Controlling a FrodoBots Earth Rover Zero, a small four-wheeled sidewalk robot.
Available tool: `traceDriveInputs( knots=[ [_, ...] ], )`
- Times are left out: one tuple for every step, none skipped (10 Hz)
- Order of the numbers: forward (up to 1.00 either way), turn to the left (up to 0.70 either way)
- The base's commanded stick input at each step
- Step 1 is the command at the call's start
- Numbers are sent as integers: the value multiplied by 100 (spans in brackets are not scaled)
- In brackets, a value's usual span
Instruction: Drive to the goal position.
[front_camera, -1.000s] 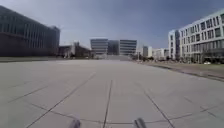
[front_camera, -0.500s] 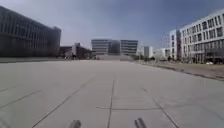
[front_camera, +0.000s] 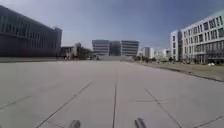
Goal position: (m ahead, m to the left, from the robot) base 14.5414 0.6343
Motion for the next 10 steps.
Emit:
traceDriveInputs(
  knots=[
    [100, 0],
    [100, 0],
    [100, 0],
    [100, 0],
    [100, 0],
    [100, -27],
    [100, -24],
    [100, 0],
    [100, 0],
    [100, 0]
  ],
)
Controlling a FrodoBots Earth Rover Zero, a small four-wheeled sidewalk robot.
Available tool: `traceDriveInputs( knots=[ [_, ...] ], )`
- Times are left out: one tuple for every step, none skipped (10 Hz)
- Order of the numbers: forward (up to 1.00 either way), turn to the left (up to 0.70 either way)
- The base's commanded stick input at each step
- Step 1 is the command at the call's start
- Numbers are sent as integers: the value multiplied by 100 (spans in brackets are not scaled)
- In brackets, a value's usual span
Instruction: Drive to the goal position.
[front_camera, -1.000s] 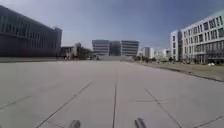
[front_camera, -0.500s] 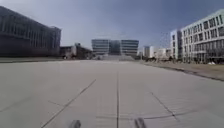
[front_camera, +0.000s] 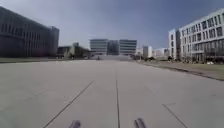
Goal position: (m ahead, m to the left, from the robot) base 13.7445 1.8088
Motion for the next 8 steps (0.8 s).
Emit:
traceDriveInputs(
  knots=[
    [100, 0],
    [100, 0],
    [100, 0],
    [100, 0],
    [100, 0],
    [100, 0],
    [100, 0],
    [100, 0]
  ],
)
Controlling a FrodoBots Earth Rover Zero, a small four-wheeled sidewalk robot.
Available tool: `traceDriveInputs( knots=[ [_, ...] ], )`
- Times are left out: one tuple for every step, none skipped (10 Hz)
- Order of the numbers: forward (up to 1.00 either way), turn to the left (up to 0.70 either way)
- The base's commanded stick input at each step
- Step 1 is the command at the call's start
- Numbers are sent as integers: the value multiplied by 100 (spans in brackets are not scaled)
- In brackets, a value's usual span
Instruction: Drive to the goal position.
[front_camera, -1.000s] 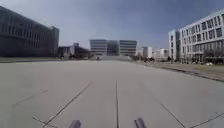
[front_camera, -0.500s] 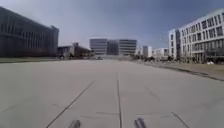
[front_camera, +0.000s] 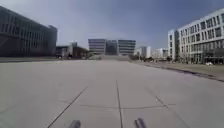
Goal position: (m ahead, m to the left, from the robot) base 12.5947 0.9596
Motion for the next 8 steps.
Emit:
traceDriveInputs(
  knots=[
    [100, 0],
    [100, 0],
    [100, 0],
    [100, 0],
    [100, 0],
    [100, 0],
    [100, 0],
    [100, 0]
  ],
)
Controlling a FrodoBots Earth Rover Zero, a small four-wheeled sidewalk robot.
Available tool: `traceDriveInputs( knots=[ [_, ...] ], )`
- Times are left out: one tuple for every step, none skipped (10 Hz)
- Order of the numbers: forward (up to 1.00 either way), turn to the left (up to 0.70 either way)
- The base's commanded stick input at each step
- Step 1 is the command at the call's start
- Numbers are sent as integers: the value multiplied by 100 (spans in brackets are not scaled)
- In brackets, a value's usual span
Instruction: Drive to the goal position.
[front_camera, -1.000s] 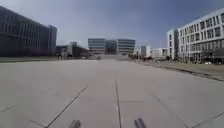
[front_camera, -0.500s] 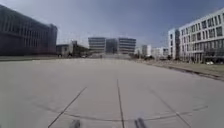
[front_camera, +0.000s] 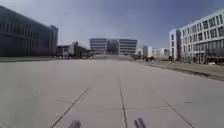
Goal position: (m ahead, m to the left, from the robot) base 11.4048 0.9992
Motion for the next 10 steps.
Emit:
traceDriveInputs(
  knots=[
    [100, 0],
    [100, 0],
    [100, -8],
    [100, -27],
    [100, -25],
    [100, -2],
    [100, 0],
    [100, 0],
    [100, 0],
    [100, 0]
  ],
)
